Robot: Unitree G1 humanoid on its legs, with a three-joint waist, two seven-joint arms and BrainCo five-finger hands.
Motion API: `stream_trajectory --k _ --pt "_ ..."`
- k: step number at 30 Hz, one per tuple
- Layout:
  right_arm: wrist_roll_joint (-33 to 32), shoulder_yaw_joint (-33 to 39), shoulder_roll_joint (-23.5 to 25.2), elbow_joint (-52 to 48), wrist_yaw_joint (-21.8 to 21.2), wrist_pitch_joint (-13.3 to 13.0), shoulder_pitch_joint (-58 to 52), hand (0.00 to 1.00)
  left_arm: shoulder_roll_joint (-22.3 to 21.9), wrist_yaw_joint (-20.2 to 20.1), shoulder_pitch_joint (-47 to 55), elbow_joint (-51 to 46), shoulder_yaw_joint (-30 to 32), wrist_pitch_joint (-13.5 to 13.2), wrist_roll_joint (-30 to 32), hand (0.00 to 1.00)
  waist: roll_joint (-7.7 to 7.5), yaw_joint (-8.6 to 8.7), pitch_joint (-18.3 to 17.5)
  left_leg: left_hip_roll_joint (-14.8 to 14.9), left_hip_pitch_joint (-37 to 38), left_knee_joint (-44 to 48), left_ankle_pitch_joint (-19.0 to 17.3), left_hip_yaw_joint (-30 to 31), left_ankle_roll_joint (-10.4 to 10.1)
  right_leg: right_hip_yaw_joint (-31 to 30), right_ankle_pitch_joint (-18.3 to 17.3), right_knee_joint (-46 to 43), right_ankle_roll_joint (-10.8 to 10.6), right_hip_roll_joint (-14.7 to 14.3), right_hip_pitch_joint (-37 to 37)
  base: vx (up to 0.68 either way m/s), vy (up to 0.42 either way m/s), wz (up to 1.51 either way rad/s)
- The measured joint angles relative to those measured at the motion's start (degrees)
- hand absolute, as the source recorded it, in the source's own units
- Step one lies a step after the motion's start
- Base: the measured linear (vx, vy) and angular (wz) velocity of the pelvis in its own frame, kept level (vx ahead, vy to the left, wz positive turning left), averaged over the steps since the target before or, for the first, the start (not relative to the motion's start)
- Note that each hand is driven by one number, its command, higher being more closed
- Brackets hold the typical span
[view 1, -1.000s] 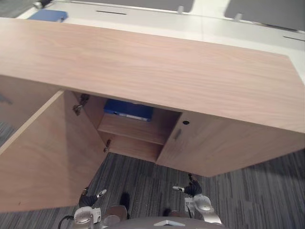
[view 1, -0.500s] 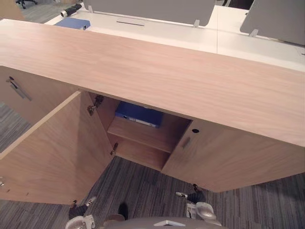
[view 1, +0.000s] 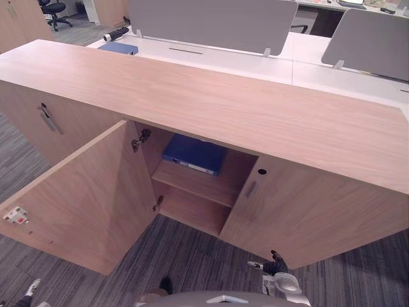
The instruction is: Walk over to the cabinet, pick up the folder, carry it to the office cabinet, place the folder inside the office cabinet, then close the office cabinet door
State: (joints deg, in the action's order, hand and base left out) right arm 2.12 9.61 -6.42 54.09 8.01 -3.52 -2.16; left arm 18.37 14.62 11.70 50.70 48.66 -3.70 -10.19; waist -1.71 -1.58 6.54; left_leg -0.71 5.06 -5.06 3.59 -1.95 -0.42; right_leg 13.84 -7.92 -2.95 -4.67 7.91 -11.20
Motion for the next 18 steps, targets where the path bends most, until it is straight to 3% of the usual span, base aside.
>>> stream_trajectory --k 6,10,18 --pt "0.0 0.0 0.0 0.3 0.0 0.0 0.1 0.00 2.2 -0.1 0.2 -6.8 0.1 -1.3 -3.1 0.00 -0.11 -0.81 -0.1 -0.7 0.4 0.0 -0.2 0.3 0.2 -0.2 0.1 0.8 0.2 0.3 -1.1 0.04 -0.009 0.03" --pt "-0.1 -0.4 -0.4 0.3 -0.2 0.0 0.0 0.00 5.3 -1.4 -0.4 -13.3 -6.5 -3.8 -4.4 0.00 -0.45 -1.43 0.0 -0.8 0.8 0.0 -0.3 0.4 0.4 -0.3 0.3 0.9 0.4 0.2 -1.9 0.06 -0.028 0.02" --pt "0.0 -0.6 -1.0 -0.3 -1.3 0.0 0.0 0.00 5.9 -4.1 -2.1 -17.2 -14.0 -5.2 -4.2 0.00 -1.10 -1.40 0.5 -0.7 1.5 0.0 -1.0 0.4 0.3 -0.9 0.2 1.6 0.6 -0.1 -2.8 0.01 -0.029 0.00"
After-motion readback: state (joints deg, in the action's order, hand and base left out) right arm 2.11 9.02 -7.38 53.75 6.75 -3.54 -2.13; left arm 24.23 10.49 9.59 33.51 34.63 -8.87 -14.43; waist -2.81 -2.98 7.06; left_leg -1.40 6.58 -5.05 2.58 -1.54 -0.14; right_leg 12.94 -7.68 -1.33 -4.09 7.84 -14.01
